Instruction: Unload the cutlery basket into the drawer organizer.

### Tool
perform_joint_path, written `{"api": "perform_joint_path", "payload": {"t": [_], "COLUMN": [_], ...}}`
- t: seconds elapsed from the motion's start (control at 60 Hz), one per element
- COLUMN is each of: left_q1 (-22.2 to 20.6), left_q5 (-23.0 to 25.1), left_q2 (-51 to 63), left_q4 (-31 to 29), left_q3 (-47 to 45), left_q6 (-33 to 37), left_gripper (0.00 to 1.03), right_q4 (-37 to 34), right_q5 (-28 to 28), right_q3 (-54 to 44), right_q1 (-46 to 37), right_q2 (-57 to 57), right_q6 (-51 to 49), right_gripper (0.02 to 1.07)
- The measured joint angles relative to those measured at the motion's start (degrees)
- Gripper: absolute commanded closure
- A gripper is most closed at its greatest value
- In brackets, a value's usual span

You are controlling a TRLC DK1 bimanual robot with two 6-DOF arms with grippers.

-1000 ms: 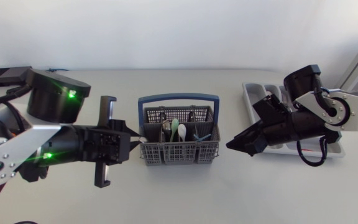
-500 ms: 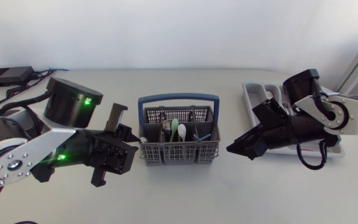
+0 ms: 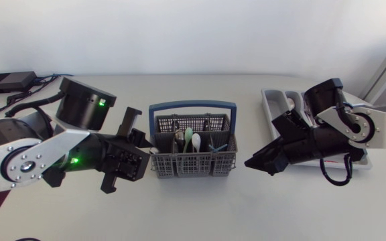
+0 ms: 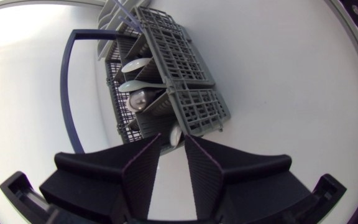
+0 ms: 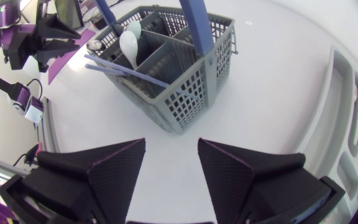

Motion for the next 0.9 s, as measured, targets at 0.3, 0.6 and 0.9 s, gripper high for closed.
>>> {"api": "perform_joint_path", "payload": {"t": [0.3, 0.6, 0.9], "left_q1": [0.6, 0.6, 0.6], "left_q5": [-0.3, -0.5, -1.4], "left_q2": [1.9, 3.1, 4.8], "left_q4": [0.7, 1.3, 2.6], "left_q3": [0.8, 0.8, 1.5], "left_q6": [1.0, 1.3, 2.4], "left_gripper": [0.72, 0.72, 0.72], "right_q4": [0.0, 0.0, 0.0], "right_q5": [-0.2, -0.4, -0.4], "right_q3": [0.0, 0.0, -0.4], "right_q1": [-1.0, -1.7, -1.8], "right_q2": [0.0, 0.3, 0.3], "right_q6": [-0.9, -1.3, -1.7], "right_gripper": [0.44, 0.44, 0.44]}}
